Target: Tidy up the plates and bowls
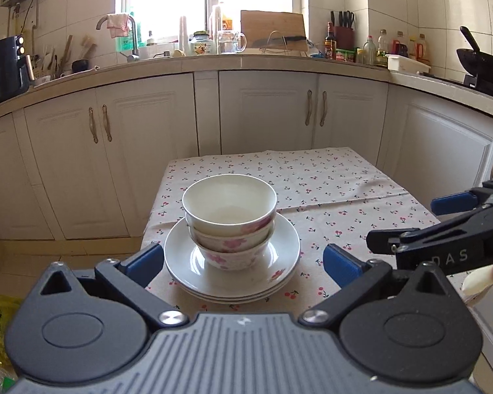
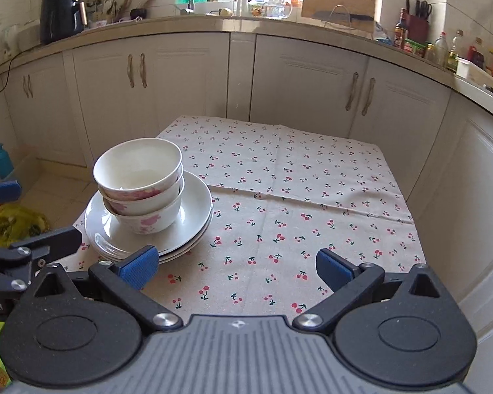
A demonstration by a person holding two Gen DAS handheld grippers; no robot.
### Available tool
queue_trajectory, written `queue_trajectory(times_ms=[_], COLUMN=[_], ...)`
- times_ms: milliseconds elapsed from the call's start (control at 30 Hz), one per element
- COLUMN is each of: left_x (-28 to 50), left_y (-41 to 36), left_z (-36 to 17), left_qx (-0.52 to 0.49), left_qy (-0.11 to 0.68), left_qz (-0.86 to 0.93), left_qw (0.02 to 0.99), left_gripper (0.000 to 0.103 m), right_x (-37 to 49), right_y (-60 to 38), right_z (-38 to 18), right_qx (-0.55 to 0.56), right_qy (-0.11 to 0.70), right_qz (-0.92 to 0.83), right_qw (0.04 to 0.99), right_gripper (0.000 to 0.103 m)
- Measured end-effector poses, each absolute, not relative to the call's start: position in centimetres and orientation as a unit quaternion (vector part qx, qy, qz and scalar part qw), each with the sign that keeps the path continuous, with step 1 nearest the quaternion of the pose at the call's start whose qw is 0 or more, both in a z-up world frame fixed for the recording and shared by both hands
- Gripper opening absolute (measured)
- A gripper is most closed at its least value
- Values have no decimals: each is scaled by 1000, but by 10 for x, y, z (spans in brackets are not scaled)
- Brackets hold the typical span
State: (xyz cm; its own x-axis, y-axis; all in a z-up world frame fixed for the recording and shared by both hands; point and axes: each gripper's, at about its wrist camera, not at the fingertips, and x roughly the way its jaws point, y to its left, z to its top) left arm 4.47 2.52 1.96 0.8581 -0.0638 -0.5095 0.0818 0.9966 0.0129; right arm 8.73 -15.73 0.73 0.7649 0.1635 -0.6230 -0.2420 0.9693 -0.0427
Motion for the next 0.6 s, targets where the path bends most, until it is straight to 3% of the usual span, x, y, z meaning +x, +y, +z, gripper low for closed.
queue_trajectory(times_ms=[600], left_x=[16], left_y=[20], left_z=[21], left_qx=[-15], left_qy=[264], left_qz=[-37], left_qw=[964], left_gripper=[102], right_x=[47], right_y=[-162], right_z=[13], right_qx=[-58], right_qy=[284], right_qz=[69], right_qw=[955], right_gripper=[103])
